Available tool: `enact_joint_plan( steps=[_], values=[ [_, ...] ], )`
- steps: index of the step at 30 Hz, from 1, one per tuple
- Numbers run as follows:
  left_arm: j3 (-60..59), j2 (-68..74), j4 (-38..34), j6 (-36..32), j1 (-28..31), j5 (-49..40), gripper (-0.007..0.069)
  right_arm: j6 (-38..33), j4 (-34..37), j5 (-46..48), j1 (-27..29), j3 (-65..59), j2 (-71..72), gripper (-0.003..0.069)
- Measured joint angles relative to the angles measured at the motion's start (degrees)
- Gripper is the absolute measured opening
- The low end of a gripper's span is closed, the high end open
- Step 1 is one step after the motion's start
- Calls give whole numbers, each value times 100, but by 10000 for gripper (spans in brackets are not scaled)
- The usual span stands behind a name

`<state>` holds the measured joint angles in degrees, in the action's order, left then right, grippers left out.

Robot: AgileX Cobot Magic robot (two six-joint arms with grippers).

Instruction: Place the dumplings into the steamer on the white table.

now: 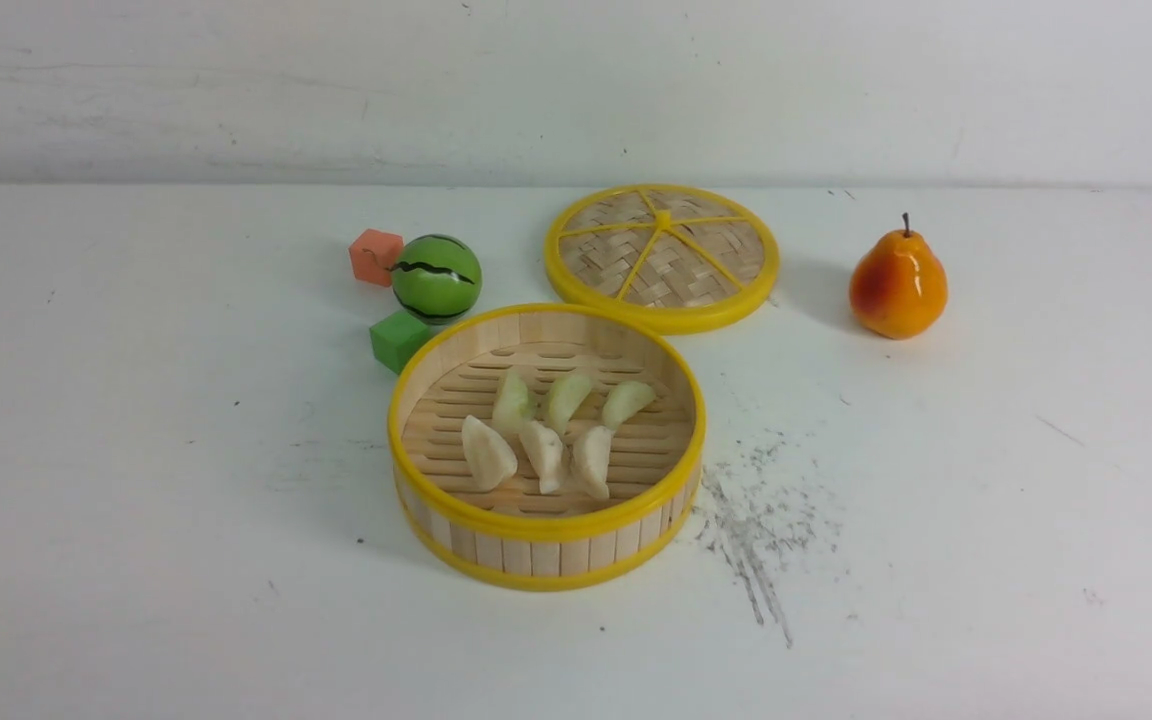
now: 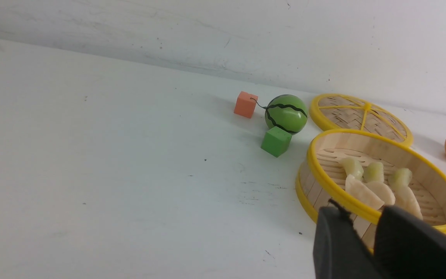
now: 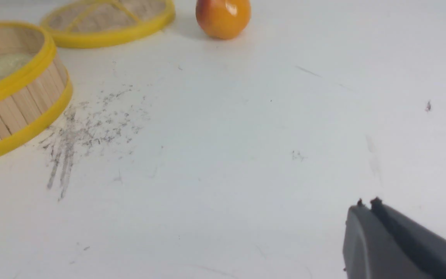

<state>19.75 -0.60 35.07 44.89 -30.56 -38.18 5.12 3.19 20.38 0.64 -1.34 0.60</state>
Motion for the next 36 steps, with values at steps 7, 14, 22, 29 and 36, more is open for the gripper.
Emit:
enact_joint_plan(
  steps=[7,14,22,29,36],
  values=[
    [0,0,0,0,0,-6,165,13,62,128,0,28,0,0],
    [0,0,0,0,0,-6,165,18,67,134,0,28,0,7],
    [0,0,0,0,0,-16,174,35,67,134,0,28,0,17],
    [0,0,0,0,0,-16,174,55,85,134,0,28,0,23],
    [0,0,0,0,0,-16,181,55,85,134,0,28,0,31]
  ],
)
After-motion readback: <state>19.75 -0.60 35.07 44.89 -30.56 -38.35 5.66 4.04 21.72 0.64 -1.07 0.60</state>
